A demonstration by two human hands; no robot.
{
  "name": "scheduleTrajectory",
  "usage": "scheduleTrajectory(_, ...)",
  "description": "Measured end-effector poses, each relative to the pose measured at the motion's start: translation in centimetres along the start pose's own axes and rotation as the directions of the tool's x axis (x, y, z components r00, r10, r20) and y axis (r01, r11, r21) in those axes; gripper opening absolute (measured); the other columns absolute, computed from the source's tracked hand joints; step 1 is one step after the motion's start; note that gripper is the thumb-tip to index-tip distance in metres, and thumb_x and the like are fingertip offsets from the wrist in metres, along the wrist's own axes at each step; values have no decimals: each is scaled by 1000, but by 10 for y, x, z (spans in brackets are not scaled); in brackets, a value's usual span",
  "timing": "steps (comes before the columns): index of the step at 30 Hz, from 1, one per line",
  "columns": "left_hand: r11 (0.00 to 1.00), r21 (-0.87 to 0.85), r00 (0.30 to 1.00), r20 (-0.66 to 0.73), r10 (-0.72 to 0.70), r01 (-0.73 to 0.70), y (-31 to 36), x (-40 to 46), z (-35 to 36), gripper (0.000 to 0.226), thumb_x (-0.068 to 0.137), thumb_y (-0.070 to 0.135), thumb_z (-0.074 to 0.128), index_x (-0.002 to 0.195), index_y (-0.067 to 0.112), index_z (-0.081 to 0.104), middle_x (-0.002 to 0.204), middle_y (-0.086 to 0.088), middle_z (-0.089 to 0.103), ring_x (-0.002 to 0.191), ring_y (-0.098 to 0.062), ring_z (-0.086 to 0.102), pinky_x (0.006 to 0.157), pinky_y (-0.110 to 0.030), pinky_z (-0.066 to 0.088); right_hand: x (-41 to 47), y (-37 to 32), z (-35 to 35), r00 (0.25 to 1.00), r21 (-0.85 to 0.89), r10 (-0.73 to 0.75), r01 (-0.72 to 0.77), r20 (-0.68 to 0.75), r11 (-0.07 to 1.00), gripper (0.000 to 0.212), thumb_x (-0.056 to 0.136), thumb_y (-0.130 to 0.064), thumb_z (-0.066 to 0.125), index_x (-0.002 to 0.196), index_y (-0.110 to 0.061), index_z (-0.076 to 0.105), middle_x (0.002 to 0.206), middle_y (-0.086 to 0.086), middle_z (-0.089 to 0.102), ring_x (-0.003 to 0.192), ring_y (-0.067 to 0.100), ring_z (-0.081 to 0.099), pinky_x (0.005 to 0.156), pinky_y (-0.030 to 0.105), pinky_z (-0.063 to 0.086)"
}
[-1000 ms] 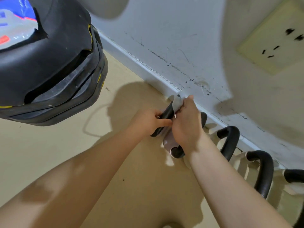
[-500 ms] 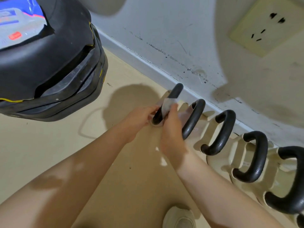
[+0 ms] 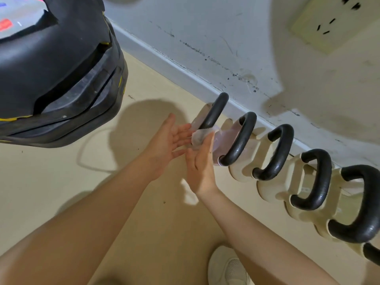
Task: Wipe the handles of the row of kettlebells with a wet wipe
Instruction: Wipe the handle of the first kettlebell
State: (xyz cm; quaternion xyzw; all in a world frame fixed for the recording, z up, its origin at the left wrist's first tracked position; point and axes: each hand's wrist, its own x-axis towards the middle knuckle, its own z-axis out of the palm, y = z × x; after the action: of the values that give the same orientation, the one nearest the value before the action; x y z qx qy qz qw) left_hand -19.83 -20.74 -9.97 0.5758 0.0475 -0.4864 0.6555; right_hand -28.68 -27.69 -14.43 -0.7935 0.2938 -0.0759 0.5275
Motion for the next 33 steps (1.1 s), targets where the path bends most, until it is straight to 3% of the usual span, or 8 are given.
scheduleTrajectory(3, 997, -71, 1000, -14, 3, -4, 0, 3, -6, 60, 94, 54, 19, 133, 16, 46, 130, 3, 52, 117, -19, 54, 102, -36, 39, 11, 3, -11, 989, -375, -143, 124, -24, 919, 62, 94, -26, 39, 148, -21, 8, 151, 10, 27, 138, 30, 27, 116, 49, 20)
scheduleTrajectory(7, 982, -182, 982, -187, 14, -49, 0, 9, -23, 60, 95, 52, 19, 131, 14, 49, 129, 3, 46, 111, -19, 53, 89, -33, 42, 27, -3, -33, 899, -827, -389, 367, 199, 426, 50, 94, -29, 31, 135, -2, 43, 144, 12, 43, 139, 33, 27, 115, 42, 6)
scheduleTrajectory(11, 962, -252, 944, -330, 15, -103, -1, 12, -39, 49, 95, 49, 23, 109, 18, 58, 117, 0, 55, 93, -15, 57, 76, -29, 45, 38, -4, -43, 729, -761, -219, 617, 648, -198, 52, 91, -36, 27, 110, -7, 66, 120, 11, 64, 126, 32, 47, 112, 45, 17)
scheduleTrajectory(14, 972, -206, 939, -343, 37, -113, -4, 10, -41, 43, 95, 48, 26, 96, 20, 59, 111, 0, 57, 85, -14, 58, 73, -28, 45, 46, -13, -56, 678, -630, -46, 653, 734, -421, 58, 92, -40, 18, 106, -15, 69, 110, 6, 68, 123, 29, 47, 114, 48, 4)
scheduleTrajectory(17, 980, -154, 938, -340, 70, -129, -4, 10, -38, 41, 95, 47, 28, 93, 21, 60, 108, 2, 59, 82, -13, 59, 71, -27, 45, 52, -23, -64, 739, -702, -79, 592, 669, -396, 56, 90, -40, 22, 100, -9, 68, 111, 14, 66, 118, 34, 53, 112, 47, 15)
scheduleTrajectory(21, 986, -108, 949, -304, 87, -125, -6, 9, -30, 42, 96, 46, 27, 92, 21, 61, 109, 1, 61, 82, -13, 60, 71, -27, 45, 43, -8, -59, 616, -530, 58, 720, 786, -448, 62, 93, -46, 16, 107, -15, 69, 115, 4, 68, 127, 31, 46, 113, 47, 12)
scheduleTrajectory(29, 992, -19, 952, -284, 113, -124, -6, 9, -16, 32, 97, 33, 33, 94, 19, 61, 97, 2, 63, 79, -14, 59, 75, -27, 45, 41, 5, -65, 556, -556, -148, 696, 818, -455, 43, 91, -29, 32, 118, -19, 63, 122, 0, 65, 133, 25, 43, 115, 44, 8)
scheduleTrajectory(33, 973, 119, 948, -233, 219, -195, -10, 14, -9, 22, 93, 8, 42, 110, 13, 56, 91, 4, 62, 73, -9, 57, 62, -12, 45, 59, -9, -78, 666, -732, -347, 673, 661, -105, 42, 82, -13, 46, 123, -11, 59, 127, 8, 61, 128, 29, 48, 109, 40, 29)
